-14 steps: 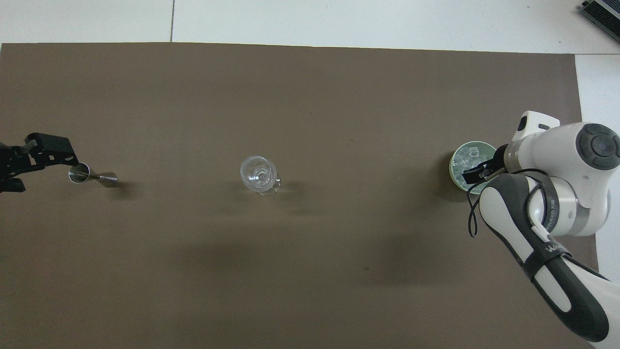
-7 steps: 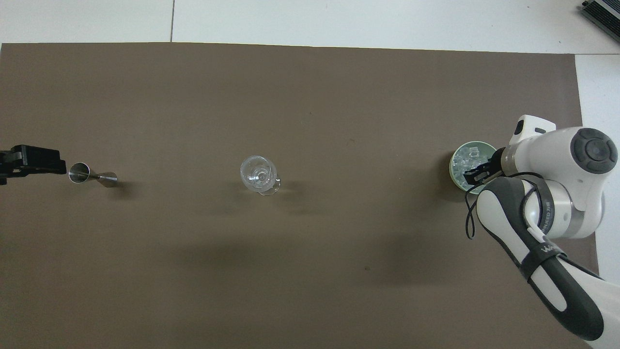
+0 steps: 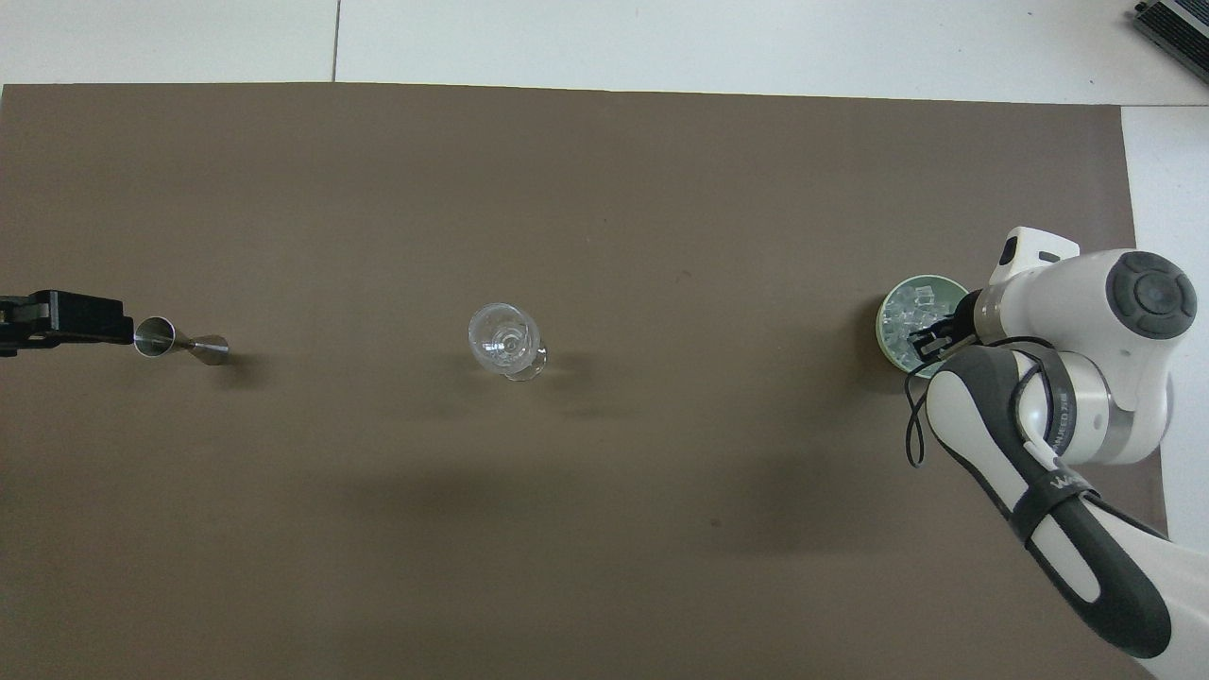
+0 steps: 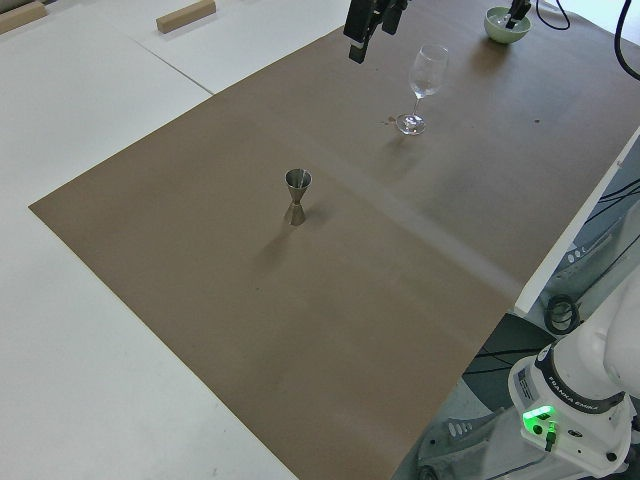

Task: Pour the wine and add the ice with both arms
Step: 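Close the right gripper on an ice cube in the bowl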

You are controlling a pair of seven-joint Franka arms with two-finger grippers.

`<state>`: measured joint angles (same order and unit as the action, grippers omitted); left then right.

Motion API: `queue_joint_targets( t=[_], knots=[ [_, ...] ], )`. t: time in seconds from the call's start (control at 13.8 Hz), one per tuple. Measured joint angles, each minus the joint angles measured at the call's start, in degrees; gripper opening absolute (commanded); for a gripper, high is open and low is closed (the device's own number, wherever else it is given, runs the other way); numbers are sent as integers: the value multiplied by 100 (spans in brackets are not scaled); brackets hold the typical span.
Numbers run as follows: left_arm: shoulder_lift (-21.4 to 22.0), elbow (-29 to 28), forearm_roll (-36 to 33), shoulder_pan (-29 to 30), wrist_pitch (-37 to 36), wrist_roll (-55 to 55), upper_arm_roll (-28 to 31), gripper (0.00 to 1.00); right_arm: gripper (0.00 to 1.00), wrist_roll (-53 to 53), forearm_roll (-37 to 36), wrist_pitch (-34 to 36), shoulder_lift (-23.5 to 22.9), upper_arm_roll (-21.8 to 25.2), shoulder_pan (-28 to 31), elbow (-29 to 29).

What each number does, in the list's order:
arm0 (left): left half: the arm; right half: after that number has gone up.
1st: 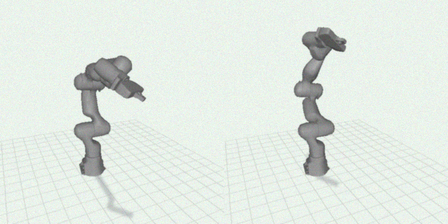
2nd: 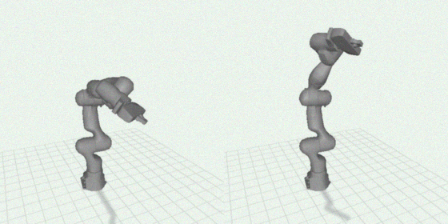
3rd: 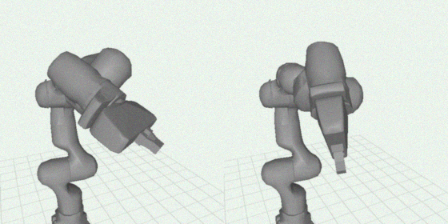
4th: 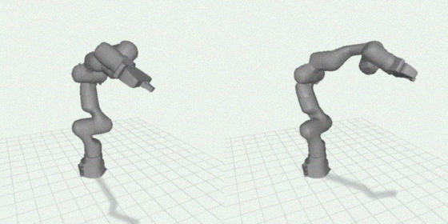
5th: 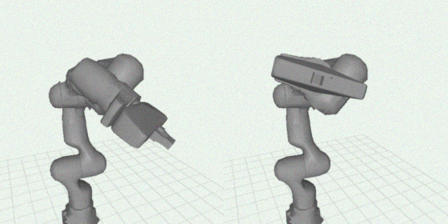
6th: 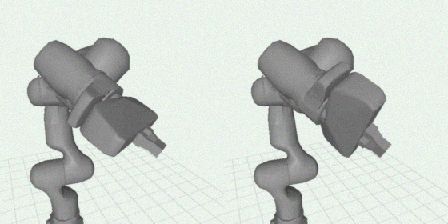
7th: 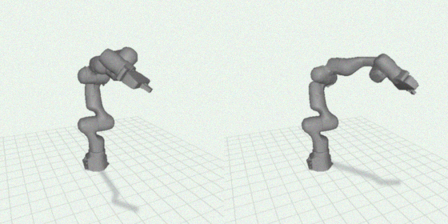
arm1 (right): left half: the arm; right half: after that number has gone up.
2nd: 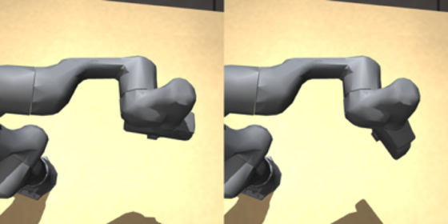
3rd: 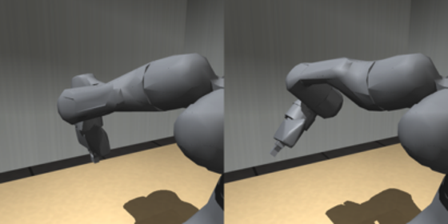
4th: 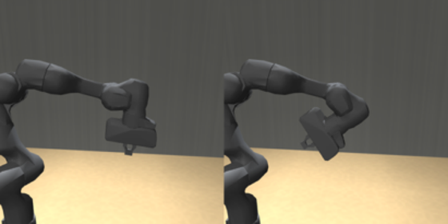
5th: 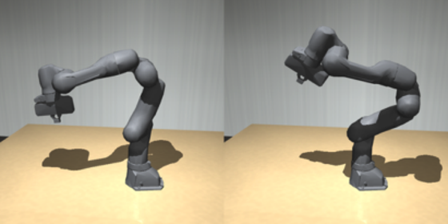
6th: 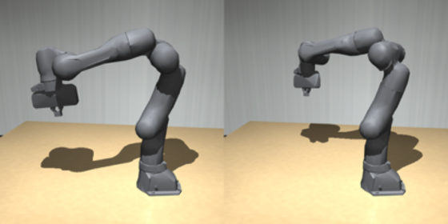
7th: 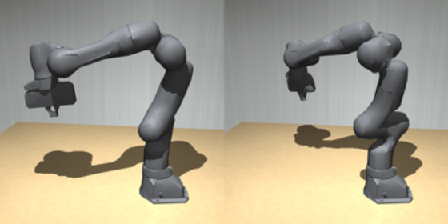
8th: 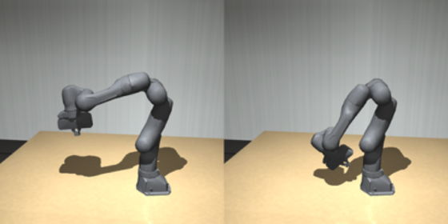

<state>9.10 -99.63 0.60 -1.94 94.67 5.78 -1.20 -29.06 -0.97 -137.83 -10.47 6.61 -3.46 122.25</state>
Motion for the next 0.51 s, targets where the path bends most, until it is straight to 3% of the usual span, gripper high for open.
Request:
queue_joint_targets(
  t=[0.29, 0.51],
  knots=[
    [0, 0, 0, -4, 16, -9, -34, 100, 8, 0, 0, -13, 3, 0, 2, -13],
    [0, 0, 0, -4, 16, -18, -39, 100, 4, 6, 0, -13, 2, 0, 3, -19]
  ],
)
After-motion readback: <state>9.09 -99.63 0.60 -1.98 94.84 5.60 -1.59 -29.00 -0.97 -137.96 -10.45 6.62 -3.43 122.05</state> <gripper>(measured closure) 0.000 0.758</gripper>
